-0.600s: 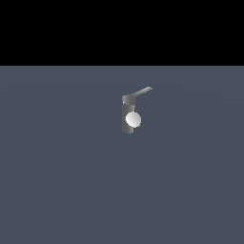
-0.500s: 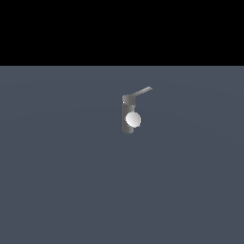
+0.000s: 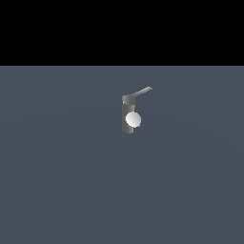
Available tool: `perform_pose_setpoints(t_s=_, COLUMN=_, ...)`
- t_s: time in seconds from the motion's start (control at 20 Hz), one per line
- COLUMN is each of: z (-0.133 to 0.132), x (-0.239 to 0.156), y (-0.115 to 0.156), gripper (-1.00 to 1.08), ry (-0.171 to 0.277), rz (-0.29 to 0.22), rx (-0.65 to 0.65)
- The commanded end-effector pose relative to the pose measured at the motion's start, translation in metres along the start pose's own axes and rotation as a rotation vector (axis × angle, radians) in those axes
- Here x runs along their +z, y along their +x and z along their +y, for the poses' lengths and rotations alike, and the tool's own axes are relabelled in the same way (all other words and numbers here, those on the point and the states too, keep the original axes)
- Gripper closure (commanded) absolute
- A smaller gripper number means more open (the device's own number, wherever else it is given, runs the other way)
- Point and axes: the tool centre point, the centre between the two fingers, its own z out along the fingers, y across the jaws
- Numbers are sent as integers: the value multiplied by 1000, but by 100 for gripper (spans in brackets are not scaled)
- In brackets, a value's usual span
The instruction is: Turn on the faucet by rotating a designated handle.
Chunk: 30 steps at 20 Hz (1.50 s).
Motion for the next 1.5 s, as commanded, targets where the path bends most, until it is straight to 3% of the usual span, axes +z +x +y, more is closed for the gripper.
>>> perform_pose_setpoints(t_s=0.0, z=1, x=1, y=0, gripper=108, ry=1, rz=-4, rx=-3)
perform_pose_setpoints(t_s=0.35, z=1, x=0, y=7, gripper=108, ry=8, rz=-2, rx=20)
perform_pose_setpoints(t_s=0.7, z=2, x=1, y=33, gripper=108, ry=33, rz=-3, rx=103)
perform_pose_setpoints(t_s=1.45, z=16, x=29, y=148, gripper=108, ry=112, rz=-21, rx=483)
